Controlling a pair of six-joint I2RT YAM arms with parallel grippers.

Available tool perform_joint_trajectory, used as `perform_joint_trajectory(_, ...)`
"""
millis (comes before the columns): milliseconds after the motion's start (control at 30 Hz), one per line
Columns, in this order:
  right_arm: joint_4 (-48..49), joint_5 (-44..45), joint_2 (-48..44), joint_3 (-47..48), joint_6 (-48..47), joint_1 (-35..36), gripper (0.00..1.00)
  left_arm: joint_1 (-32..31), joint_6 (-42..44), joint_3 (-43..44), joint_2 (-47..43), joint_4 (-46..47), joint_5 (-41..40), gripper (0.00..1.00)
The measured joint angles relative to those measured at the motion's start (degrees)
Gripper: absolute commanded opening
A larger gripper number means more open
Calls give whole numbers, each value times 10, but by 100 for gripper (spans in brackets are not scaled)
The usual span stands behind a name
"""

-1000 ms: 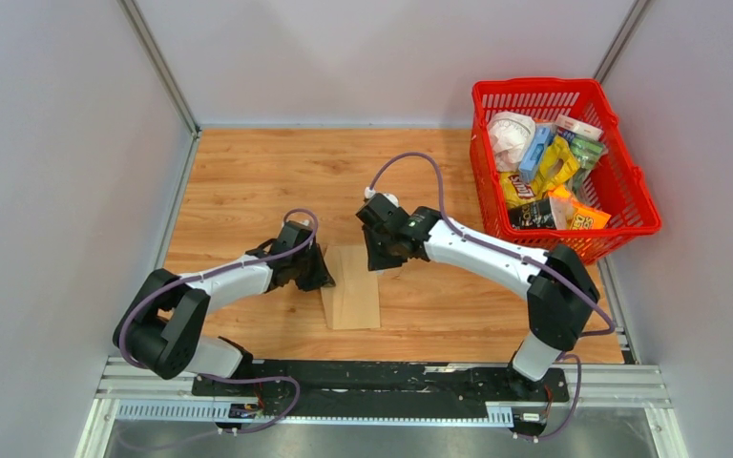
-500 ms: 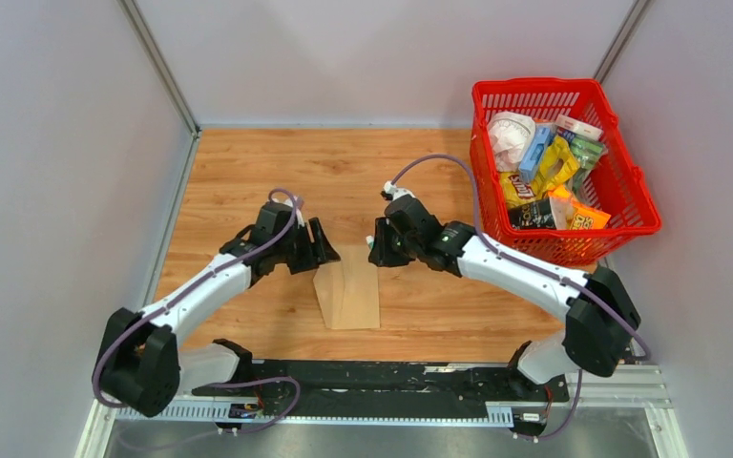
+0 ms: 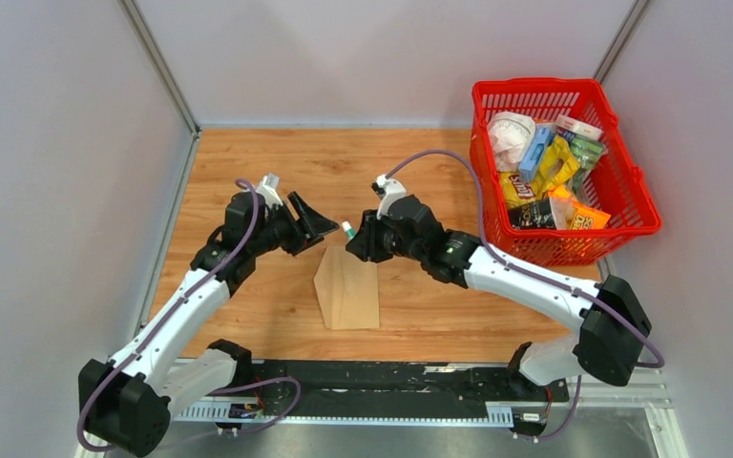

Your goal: Place the letter into the envelope and seal it

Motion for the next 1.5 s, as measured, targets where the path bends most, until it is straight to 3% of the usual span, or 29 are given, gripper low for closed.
perform_joint_trajectory(533, 37, 35, 35, 20, -17, 38, 0, 0, -31, -1, 22, 52, 28, 68)
perform_joint_trajectory(933, 42, 66, 56, 45, -38, 48, 0, 0, -27, -1, 22, 47, 35, 54)
perform_joint_trajectory(1100, 45, 56, 59, 45, -62, 48, 0, 0, -19, -1, 25, 44, 40, 45)
perform_joint_trajectory(1167, 45, 49, 61, 45, -70, 48, 0, 0, -16, -1, 28, 42, 43, 31)
perform_joint_trajectory(1200, 45, 47, 62, 45, -73, 48, 1, 0, -14, -1, 30, 42, 46, 17)
perform_joint_trajectory(1267, 44, 43, 66, 48, -76, 48, 11, 0, -15, -1, 31, 42, 49, 2)
perform_joint_trajectory(1300, 45, 43, 70, 49, -76, 48, 19, 0, -13, -1, 31, 43, 50, 0)
perform_joint_trajectory(1367, 45, 42, 75, 50, -76, 49, 35, 1, -13, -1, 31, 39, 49, 0)
perform_joint_trajectory(1500, 45, 38, 75, 50, -79, 49, 43, 1, -10, -1, 29, 30, 44, 0)
